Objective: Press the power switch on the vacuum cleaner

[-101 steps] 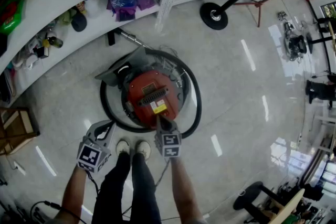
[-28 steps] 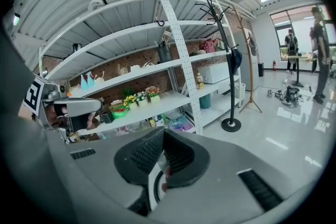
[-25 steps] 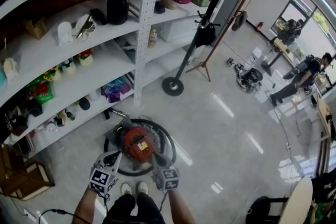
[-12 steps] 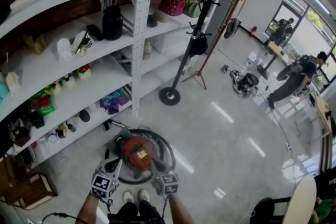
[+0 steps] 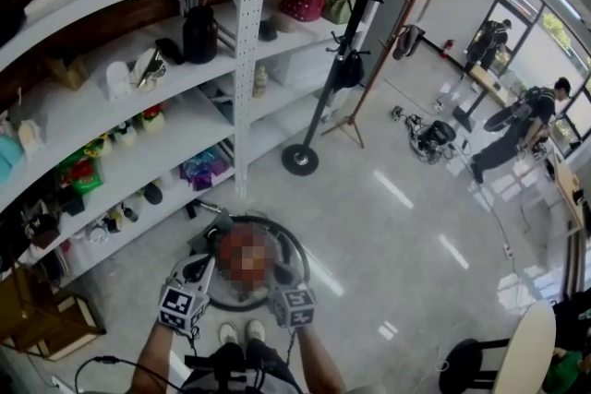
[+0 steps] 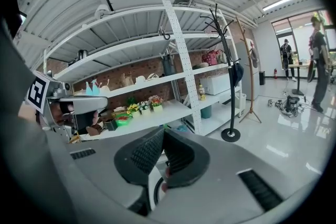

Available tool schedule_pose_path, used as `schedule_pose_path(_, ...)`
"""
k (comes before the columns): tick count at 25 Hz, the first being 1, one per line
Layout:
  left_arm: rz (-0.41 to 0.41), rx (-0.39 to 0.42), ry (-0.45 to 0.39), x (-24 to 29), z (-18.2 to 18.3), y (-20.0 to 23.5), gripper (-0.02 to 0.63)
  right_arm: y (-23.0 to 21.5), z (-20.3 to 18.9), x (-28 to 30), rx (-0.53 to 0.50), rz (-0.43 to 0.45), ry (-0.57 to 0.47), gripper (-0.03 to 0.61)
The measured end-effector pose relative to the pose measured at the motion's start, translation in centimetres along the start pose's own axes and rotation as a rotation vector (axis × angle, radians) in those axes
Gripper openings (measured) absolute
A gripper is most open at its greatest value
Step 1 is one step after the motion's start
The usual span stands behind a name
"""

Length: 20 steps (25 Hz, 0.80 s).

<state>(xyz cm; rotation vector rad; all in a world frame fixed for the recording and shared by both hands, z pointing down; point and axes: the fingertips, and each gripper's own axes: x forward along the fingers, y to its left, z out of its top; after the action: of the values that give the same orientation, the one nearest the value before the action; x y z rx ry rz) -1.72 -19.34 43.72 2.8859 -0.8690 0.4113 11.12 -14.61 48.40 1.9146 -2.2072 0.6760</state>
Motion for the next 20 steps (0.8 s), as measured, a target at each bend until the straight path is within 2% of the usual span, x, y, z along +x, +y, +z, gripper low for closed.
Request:
schedule_pose_path(5, 0.024, 0.040, -0.037, -0.4, 2.3, 0.4, 0.006, 0.0, 2.1, -0.9, -0.008, -0.002, -0.052, 0.014)
schedule_pose_path(13, 0.026, 0.039, -0.078, -1.6, 4.4, -0.2, 0.007, 0.8, 4.2, -2.8, -0.013, -0.002, -0.094, 0.013)
schedule_pose_path(20, 0.037, 0.079, -0.136, -3.7, 6.6, -0.4, 0.006, 2.0, 5.6, -4.4, -0.036, 0.008, -0.138, 0.013)
